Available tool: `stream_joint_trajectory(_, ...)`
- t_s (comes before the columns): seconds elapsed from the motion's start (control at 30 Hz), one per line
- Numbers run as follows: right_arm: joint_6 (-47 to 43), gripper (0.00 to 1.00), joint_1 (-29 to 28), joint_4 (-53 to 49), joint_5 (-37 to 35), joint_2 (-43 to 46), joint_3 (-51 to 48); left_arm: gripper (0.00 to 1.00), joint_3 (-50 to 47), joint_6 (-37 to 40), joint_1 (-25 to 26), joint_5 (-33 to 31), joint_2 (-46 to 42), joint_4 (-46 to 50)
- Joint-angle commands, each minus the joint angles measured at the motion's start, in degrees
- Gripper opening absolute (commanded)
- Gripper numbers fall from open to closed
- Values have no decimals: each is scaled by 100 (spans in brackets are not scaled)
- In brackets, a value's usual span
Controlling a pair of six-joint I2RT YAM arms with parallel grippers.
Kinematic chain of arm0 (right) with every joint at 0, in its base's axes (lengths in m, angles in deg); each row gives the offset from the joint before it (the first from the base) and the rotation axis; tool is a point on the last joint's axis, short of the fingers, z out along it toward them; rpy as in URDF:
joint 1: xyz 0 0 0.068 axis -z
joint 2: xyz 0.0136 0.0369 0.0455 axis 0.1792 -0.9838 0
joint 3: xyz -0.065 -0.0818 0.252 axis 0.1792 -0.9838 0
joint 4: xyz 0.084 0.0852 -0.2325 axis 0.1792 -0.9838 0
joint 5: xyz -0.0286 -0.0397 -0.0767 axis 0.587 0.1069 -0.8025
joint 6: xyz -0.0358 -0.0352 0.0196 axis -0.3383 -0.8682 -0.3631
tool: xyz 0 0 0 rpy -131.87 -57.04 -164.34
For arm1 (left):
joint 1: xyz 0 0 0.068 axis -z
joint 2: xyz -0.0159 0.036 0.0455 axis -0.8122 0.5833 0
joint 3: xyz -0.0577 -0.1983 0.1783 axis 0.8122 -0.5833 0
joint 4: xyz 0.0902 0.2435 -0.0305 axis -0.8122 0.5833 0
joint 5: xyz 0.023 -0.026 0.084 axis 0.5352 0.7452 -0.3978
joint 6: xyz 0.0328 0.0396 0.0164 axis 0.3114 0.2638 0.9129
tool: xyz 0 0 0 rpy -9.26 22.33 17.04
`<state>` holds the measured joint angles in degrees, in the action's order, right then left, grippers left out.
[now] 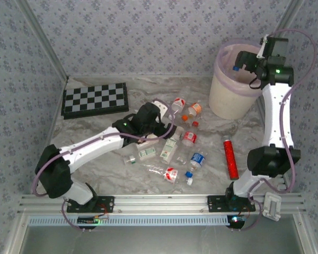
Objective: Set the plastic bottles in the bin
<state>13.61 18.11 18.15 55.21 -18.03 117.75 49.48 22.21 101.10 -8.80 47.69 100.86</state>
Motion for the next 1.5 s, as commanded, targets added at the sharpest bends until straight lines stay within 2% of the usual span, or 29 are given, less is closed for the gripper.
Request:
stream_joint_trajectory(0.0,253,100,38,-93,805,431,-497,99,635,31,-323,600,585,-122)
stream_joint_trajectory(0.07,435,100,23,42,1104,786,-956,99,1094,-27,-447,692,1024,-20)
stream_joint_trajectory(0.17,347,100,-62,-19,1938,1144,-1499,99,1651,-101,-595,785,1661,-36)
stream_joint_trajectory(0.23,333,100,-169,-237,2103,1304,-1773,99,1887,-218,-732,1060,2056,-196)
stream_joint_trajectory(0.3,391,100,-299,-41,2262,1605,-2273,99,2181,-240,-830,1271,2430,-165)
stream_joint_trajectory(0.43,680,100,-533,687,2694,2305,-3346,99,2989,-260,-889,949,3144,380)
stream_joint_trajectory(0.53,743,100,-676,863,3094,2458,-3713,99,3196,-399,-882,730,3438,272)
stream_joint_trajectory(0.7,423,100,-808,673,3260,2476,-3975,99,3933,-544,-918,719,4173,505)
stream_joint_trajectory(0.83,494,100,-875,825,3214,2651,-4332,99,4618,-607,-917,767,4718,860)
stream_joint_trajectory(1.0,463,100,-883,748,3117,2690,-4337,91,4739,-734,-943,785,4963,873)
stream_joint_trajectory(1.2,440,100,-874,806,3000,2736,-4481,65,4621,-787,-959,930,4964,647)
stream_joint_trajectory(1.37,508,100,-881,808,2884,2761,-4483,62,4210,-915,-999,1016,4490,441)
stream_joint_trajectory(1.47,616,100,-866,957,3243,2794,-4600,62,3761,-930,-1057,971,4025,219)
